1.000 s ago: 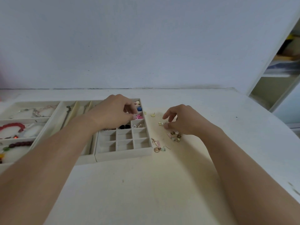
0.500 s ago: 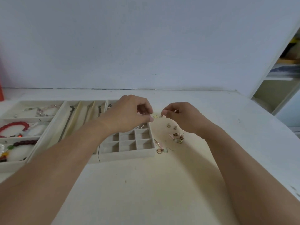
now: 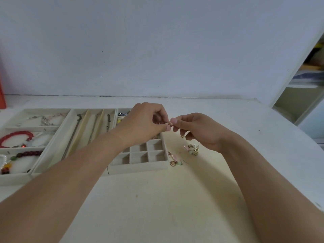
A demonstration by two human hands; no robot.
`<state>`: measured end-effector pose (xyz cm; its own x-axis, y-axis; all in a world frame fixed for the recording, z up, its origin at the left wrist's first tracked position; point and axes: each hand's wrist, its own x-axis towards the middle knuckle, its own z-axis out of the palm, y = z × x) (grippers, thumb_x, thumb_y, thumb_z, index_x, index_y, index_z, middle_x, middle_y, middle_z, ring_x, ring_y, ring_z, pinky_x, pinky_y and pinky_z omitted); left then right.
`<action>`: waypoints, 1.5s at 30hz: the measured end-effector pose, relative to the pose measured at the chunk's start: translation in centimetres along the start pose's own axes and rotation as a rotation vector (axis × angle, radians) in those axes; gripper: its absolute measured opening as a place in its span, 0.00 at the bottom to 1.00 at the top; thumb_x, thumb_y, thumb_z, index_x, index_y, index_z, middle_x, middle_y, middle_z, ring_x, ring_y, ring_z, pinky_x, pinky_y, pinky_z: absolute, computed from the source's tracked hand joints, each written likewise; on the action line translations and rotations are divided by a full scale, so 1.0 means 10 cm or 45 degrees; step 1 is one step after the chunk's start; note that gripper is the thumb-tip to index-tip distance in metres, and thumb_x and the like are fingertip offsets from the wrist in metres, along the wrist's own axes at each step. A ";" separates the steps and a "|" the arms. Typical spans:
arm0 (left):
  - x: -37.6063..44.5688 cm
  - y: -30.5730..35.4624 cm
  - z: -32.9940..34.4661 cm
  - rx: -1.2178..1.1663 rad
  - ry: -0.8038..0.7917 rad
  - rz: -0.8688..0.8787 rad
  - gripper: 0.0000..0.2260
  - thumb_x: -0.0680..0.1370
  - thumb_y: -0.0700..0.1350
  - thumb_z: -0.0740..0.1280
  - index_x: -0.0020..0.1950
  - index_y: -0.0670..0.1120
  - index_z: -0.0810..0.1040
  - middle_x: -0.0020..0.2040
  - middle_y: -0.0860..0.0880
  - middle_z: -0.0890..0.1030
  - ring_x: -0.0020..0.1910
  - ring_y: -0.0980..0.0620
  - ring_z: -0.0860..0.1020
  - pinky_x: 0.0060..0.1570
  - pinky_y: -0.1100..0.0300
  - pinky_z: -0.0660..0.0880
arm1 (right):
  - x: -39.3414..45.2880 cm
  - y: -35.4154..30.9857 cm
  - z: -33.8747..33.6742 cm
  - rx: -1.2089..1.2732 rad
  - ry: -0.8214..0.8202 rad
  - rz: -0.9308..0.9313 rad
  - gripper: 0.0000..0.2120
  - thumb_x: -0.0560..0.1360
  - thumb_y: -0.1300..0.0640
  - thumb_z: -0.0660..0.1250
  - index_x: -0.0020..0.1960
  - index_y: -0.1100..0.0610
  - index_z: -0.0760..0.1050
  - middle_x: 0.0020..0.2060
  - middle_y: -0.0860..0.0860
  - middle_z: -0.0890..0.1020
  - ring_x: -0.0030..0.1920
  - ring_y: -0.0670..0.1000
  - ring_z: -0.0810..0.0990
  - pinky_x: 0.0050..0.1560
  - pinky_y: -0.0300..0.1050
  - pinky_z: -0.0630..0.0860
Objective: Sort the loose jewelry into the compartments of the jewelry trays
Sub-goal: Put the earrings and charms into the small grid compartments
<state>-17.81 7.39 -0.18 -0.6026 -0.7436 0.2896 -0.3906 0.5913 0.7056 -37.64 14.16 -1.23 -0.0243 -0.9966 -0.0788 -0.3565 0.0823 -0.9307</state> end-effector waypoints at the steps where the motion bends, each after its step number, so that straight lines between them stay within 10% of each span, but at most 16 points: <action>1: 0.00 0.00 0.00 -0.013 0.003 -0.005 0.07 0.71 0.46 0.79 0.41 0.52 0.81 0.36 0.54 0.84 0.34 0.59 0.80 0.39 0.62 0.78 | 0.00 0.00 -0.01 -0.002 -0.008 0.002 0.15 0.78 0.45 0.69 0.49 0.57 0.85 0.41 0.46 0.81 0.39 0.45 0.73 0.40 0.41 0.69; 14: 0.02 -0.06 -0.02 0.042 -0.037 -0.050 0.04 0.74 0.41 0.76 0.45 0.51 0.87 0.39 0.53 0.85 0.39 0.57 0.82 0.45 0.65 0.77 | 0.00 0.09 -0.27 -0.344 0.431 0.017 0.01 0.75 0.51 0.74 0.47 0.47 0.85 0.38 0.43 0.82 0.27 0.41 0.71 0.29 0.31 0.67; 22: 0.02 -0.08 -0.02 0.047 -0.050 -0.089 0.03 0.74 0.44 0.76 0.44 0.51 0.86 0.39 0.53 0.85 0.40 0.56 0.82 0.45 0.63 0.79 | 0.02 0.19 -0.29 -0.733 0.326 0.159 0.01 0.74 0.52 0.75 0.45 0.47 0.86 0.44 0.46 0.84 0.42 0.48 0.81 0.37 0.38 0.71; 38: 0.01 -0.10 -0.03 0.044 -0.059 -0.142 0.04 0.74 0.47 0.77 0.43 0.50 0.83 0.35 0.55 0.85 0.36 0.60 0.82 0.32 0.79 0.69 | -0.11 0.12 -0.34 -0.916 -0.022 0.250 0.05 0.66 0.44 0.79 0.40 0.40 0.84 0.33 0.35 0.81 0.30 0.33 0.75 0.36 0.37 0.66; 45: 0.00 -0.07 -0.02 0.074 -0.130 -0.100 0.02 0.74 0.43 0.77 0.45 0.50 0.86 0.36 0.53 0.86 0.35 0.59 0.83 0.37 0.71 0.75 | -0.08 0.12 -0.25 -0.896 0.006 0.205 0.09 0.67 0.41 0.79 0.39 0.45 0.84 0.35 0.42 0.85 0.34 0.41 0.78 0.38 0.39 0.72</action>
<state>-17.42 6.99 -0.55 -0.6353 -0.7544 0.1652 -0.4772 0.5516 0.6841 -40.34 15.04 -1.40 -0.1308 -0.9726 -0.1923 -0.8653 0.2067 -0.4567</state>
